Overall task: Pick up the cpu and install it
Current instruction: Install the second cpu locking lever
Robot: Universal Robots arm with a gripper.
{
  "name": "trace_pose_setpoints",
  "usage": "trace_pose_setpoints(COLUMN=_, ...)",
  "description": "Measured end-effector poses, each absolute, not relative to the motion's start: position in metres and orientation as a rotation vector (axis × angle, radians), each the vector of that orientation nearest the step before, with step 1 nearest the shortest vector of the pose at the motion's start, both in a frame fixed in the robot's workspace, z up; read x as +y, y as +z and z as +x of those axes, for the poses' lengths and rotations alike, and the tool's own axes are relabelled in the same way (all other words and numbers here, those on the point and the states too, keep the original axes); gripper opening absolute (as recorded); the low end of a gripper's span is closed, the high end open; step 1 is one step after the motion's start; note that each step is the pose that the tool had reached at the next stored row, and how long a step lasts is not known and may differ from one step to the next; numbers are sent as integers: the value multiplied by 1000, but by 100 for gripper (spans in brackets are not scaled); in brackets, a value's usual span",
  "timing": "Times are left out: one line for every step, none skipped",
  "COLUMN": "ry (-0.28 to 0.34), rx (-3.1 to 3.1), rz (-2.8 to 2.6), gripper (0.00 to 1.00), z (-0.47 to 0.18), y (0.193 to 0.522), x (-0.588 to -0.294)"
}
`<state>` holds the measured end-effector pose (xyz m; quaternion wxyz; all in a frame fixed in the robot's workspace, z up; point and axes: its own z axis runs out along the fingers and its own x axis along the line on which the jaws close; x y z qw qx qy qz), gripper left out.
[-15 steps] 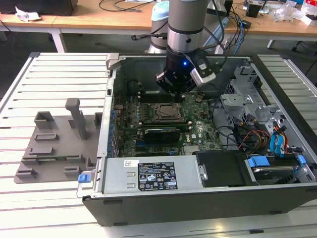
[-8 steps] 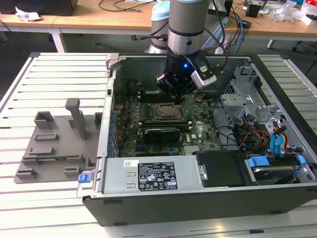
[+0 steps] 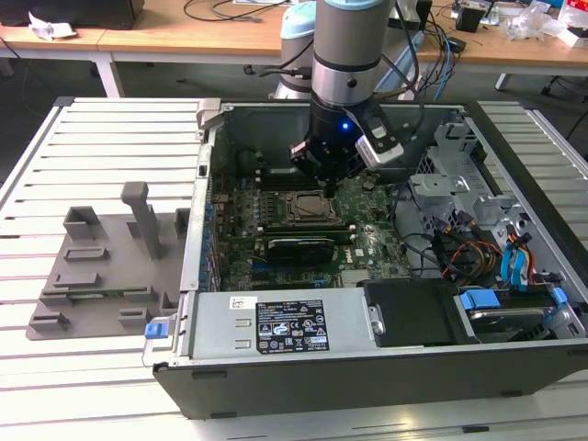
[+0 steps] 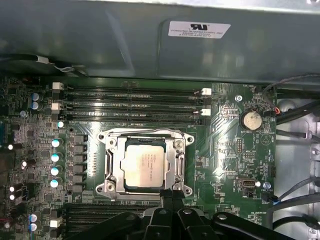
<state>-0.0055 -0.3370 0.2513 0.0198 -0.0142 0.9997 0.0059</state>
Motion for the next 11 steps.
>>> trace_pose_setpoints(ry=18, rx=3102, rz=-44, gripper=11, z=-6, y=251, x=-338)
trace_pose_setpoints(ry=18, rx=3102, rz=-44, gripper=11, z=-6, y=251, x=-339)
trace_pose_setpoints(ry=18, rx=3102, rz=-44, gripper=11, z=-6, y=251, x=-339)
trace_pose_setpoints(ry=18, rx=3102, rz=-44, gripper=11, z=-5, y=251, x=-340)
trace_pose_setpoints(ry=18, rx=3102, rz=-44, gripper=11, z=-6, y=251, x=-341)
trace_pose_setpoints(ry=18, rx=3102, rz=-44, gripper=11, z=-6, y=251, x=-343)
trace_pose_setpoints(ry=18, rx=3102, rz=-44, gripper=11, z=-6, y=251, x=-347)
trace_pose_setpoints(ry=18, rx=3102, rz=-44, gripper=11, z=-6, y=250, x=-350)
trace_pose_setpoints(ry=18, rx=3102, rz=-44, gripper=11, z=-7, y=250, x=-354)
trace_pose_setpoints(ry=18, rx=3102, rz=-44, gripper=11, z=-8, y=250, x=-354)
trace_pose_setpoints(ry=19, rx=3102, rz=-44, gripper=11, z=-9, y=250, x=-355)
